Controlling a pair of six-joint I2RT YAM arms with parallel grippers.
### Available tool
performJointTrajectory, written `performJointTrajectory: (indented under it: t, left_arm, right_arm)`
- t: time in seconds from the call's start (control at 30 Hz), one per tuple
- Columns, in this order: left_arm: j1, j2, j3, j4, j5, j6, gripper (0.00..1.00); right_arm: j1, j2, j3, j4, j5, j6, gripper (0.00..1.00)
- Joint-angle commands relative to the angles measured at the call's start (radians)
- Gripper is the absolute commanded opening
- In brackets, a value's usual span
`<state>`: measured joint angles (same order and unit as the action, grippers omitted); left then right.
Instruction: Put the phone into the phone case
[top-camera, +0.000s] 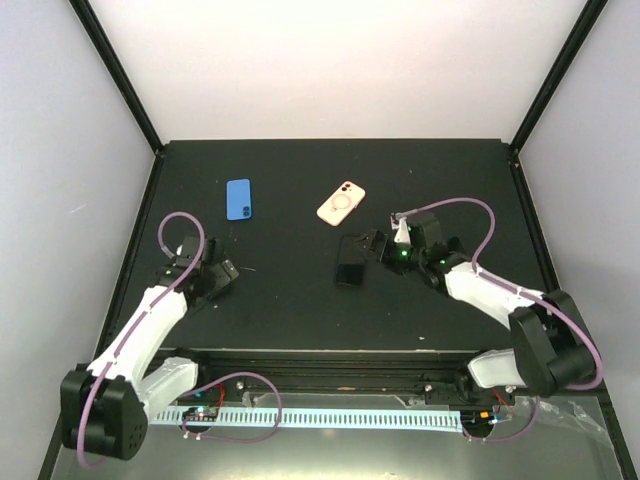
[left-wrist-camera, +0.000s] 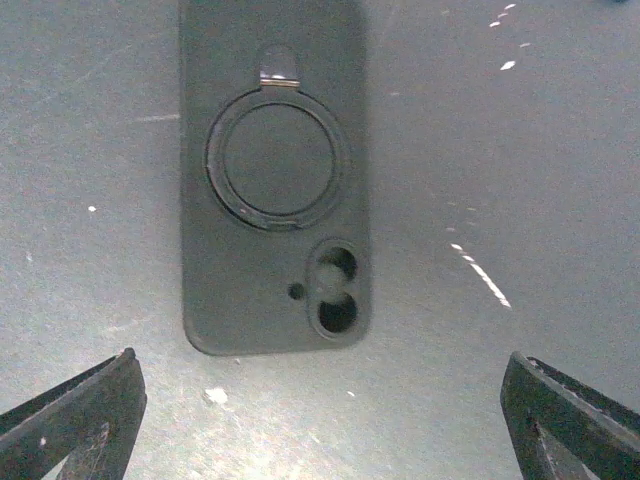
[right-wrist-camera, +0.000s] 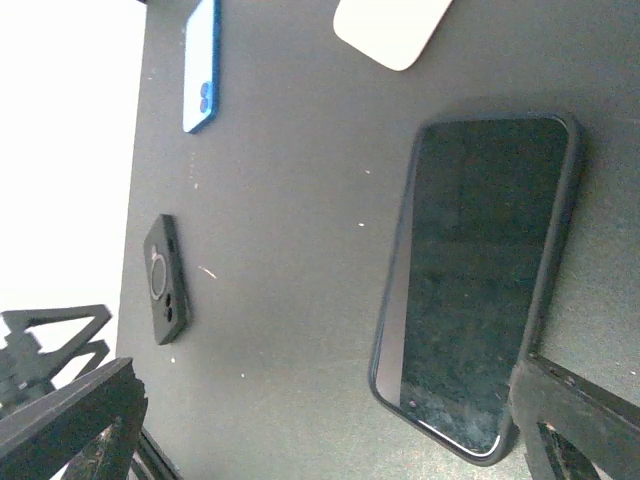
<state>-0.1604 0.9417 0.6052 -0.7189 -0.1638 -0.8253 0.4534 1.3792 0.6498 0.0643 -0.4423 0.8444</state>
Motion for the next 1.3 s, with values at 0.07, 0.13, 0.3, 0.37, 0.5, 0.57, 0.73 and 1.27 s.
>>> performJointTrajectory:
  t: [0.07,0.13,0.3,0.37,0.5,0.57,0.73,1.27]
  left_arm:
    - [0.072,0.196,0.106,0.031,-0.051,0.15,0.99]
    - [0.082,0.256,0.13,0.031,-0.035,0.173,0.99]
    - [0.103,0.389,0.16,0.049,-0.001,0.199,0.99]
    - [0.109,0.418,0.158,0.057,-0.005,0.199,0.99]
    - [0.13,0.452,0.141,0.091,0.013,0.198,0.99]
    - [0.138,0.467,0.134,0.106,0.03,0.198,0.99]
    - [0.146,0.502,0.121,0.142,0.063,0.199,0.99]
    - [0.164,0.557,0.095,0.147,0.053,0.144,0.91]
  right_arm:
    - [-0.004,-0.081,-0.007,-0.058,0.013,-0.064,1.0]
    - [-0.005,-0.087,-0.008,-0.066,0.014,-0.071,1.0]
    - [-0.004,-0.092,-0.017,-0.066,0.0,-0.077,1.0]
    - [-0.004,-0.101,-0.02,-0.065,-0.003,-0.078,1.0]
    - [-0.004,-0.126,-0.021,-0.082,0.005,-0.09,1.0]
    - [-0.005,-0.139,-0.021,-0.091,0.012,-0.095,1.0]
    - [-0.004,-0.166,-0.025,-0.104,0.014,-0.099,1.0]
    - [-0.005,-0.196,-0.038,-0.113,0.021,-0.091,1.0]
